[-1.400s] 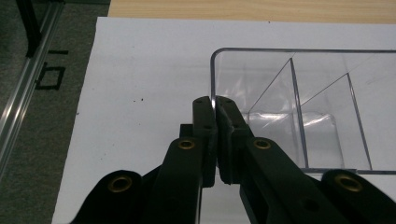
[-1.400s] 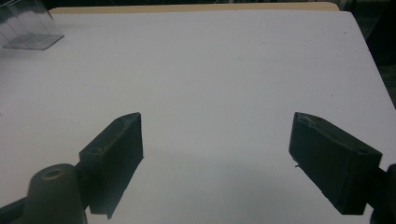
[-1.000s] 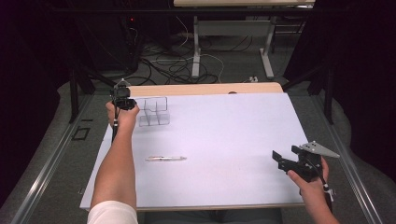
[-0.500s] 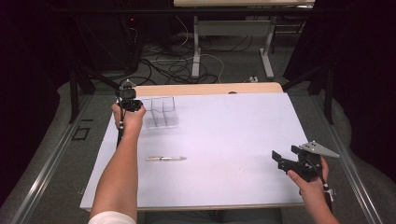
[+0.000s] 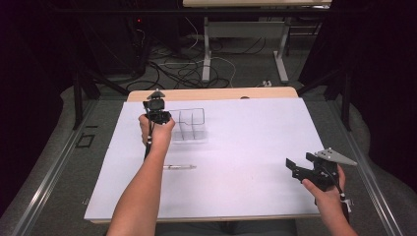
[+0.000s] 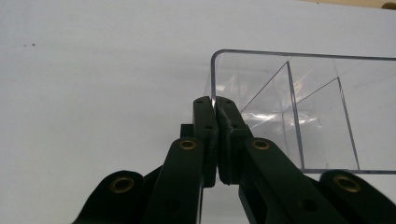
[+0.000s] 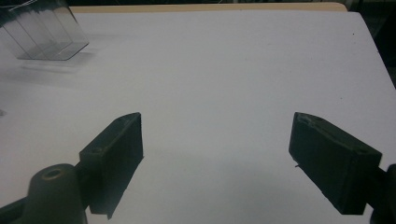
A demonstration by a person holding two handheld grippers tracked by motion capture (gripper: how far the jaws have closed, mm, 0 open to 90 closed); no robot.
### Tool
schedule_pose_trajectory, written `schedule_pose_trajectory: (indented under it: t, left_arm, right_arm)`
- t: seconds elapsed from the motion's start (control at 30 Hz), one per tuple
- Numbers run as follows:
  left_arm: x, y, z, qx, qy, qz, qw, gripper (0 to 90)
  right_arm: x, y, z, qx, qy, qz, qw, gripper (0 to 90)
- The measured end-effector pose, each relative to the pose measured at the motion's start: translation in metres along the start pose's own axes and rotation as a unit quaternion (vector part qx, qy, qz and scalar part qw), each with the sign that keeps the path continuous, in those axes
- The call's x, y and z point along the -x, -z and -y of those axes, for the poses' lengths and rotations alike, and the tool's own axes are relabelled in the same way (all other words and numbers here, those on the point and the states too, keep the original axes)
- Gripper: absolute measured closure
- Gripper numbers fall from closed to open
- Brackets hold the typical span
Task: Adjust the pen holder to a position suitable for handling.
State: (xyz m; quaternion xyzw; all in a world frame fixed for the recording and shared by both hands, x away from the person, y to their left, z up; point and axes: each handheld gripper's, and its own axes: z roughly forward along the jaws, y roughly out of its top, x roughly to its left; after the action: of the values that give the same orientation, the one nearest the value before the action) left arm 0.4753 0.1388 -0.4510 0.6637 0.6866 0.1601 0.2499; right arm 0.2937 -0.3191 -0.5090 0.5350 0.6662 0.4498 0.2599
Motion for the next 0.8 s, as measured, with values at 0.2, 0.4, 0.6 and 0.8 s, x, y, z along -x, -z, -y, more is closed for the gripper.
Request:
schedule_pose_trajectory:
  t: [0.2,0.4,0.6,0.8]
  left_arm:
    - [0.026,0.002,0.002,-0.002,-0.005,0.006,1.0,89.1]
    - [0.046,0.001,0.006,-0.007,-0.006,0.019,0.9998,89.1]
    - [0.06,-0.002,0.012,-0.018,-0.004,0.023,0.9995,89.0]
    - [0.066,-0.003,0.018,-0.03,-0.004,0.024,0.9993,88.7]
  right_arm:
    - [0.001,0.002,-0.001,-0.006,0.002,0.0,1.0,17.3]
    - [0.001,0.002,0.0,0.0,0.0,0.001,1.0,17.3]
    - [0.002,0.004,0.0,-0.004,-0.001,0.002,1.0,17.3]
    - [0.002,0.004,0.001,-0.001,-0.003,0.003,1.0,17.3]
